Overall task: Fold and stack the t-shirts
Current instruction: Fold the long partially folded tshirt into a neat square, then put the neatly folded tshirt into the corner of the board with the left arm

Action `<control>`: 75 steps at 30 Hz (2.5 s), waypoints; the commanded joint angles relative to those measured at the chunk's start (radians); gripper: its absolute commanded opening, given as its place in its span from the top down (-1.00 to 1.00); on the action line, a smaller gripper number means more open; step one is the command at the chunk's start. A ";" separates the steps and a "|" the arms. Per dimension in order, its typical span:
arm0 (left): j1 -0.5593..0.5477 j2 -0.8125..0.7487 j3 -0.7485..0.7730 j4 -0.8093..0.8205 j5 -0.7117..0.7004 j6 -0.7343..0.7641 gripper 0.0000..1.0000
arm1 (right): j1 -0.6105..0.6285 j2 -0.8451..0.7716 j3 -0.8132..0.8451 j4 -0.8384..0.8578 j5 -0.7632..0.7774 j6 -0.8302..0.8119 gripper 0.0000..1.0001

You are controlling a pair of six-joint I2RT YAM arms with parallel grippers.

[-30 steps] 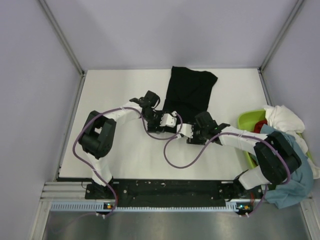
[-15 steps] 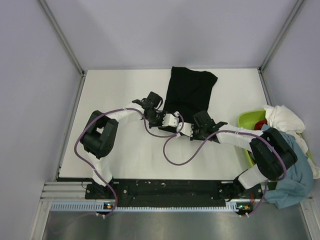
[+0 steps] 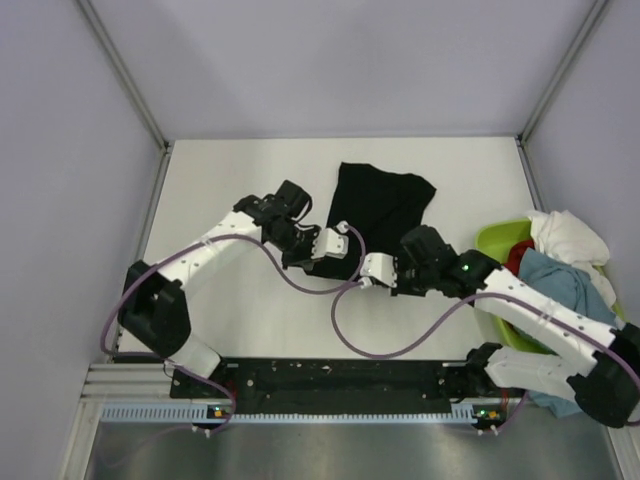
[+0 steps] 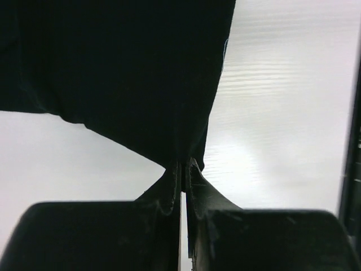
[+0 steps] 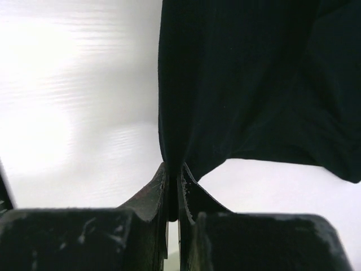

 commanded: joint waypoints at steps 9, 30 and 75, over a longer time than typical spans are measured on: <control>-0.050 -0.326 0.057 -0.300 0.073 -0.179 1.00 | 0.104 -0.292 0.218 -0.408 -0.165 0.157 1.00; 0.042 0.383 0.583 0.048 -0.305 -0.411 1.00 | -0.426 0.260 0.242 0.175 0.092 0.230 1.00; 0.102 0.598 0.497 0.360 -0.087 -1.136 -0.81 | -0.573 0.707 0.360 0.178 0.004 1.098 0.40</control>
